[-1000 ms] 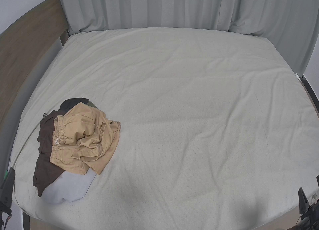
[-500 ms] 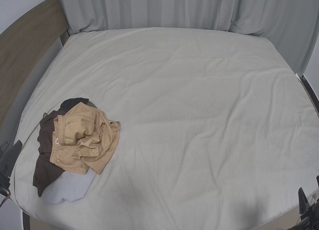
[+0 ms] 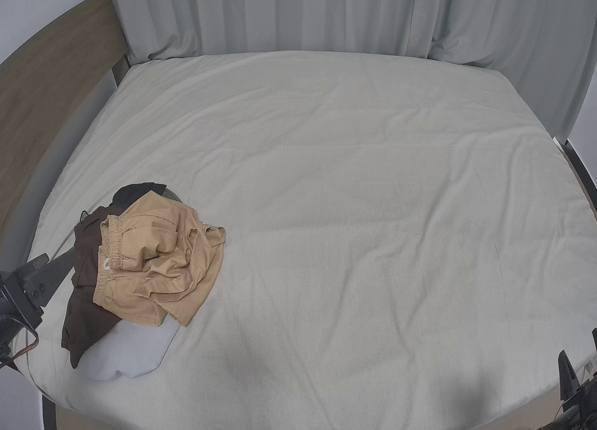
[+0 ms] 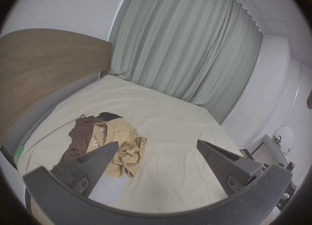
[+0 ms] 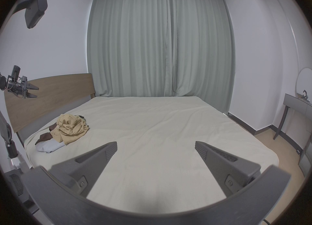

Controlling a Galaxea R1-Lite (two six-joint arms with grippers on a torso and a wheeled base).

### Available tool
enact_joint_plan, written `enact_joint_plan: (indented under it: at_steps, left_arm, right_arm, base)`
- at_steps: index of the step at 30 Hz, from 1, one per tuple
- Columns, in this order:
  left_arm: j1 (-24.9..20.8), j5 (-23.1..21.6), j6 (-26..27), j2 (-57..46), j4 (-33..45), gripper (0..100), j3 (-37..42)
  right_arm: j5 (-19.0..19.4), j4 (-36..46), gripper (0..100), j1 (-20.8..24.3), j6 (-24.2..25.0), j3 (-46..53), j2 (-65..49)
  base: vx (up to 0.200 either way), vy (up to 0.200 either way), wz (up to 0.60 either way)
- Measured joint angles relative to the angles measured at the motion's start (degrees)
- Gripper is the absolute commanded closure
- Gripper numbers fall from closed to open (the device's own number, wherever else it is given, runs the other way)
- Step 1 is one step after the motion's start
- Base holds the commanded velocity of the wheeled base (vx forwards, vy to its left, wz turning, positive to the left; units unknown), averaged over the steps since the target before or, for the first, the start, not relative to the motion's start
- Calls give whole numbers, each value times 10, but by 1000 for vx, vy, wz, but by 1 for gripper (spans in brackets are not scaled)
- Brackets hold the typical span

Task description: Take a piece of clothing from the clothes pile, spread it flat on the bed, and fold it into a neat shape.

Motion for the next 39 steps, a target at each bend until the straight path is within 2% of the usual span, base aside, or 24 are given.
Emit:
enact_joint_plan:
  at_steps: [5, 13, 23, 31, 39]
  left_arm:
    - [26, -50, 2, 28, -19, 0, -2]
    - [98, -133, 3, 85, -57, 0, -3]
    - [142, -169, 2, 152, -84, 0, -5]
    - [180, -229, 2, 217, -138, 0, -3]
    - [193, -239, 3, 272, -165, 0, -5]
  right_arm:
    - [0, 0, 0, 0, 0, 0, 0]
    - [0, 0, 0, 0, 0, 0, 0]
    - [0, 0, 0, 0, 0, 0, 0]
    - [0, 0, 0, 0, 0, 0, 0]
    - [0, 0, 0, 0, 0, 0, 0]
  base:
    - [0, 0, 0]
    - [0, 0, 0]
    - [0, 0, 0]
    - [0, 0, 0]
    - [0, 0, 0]
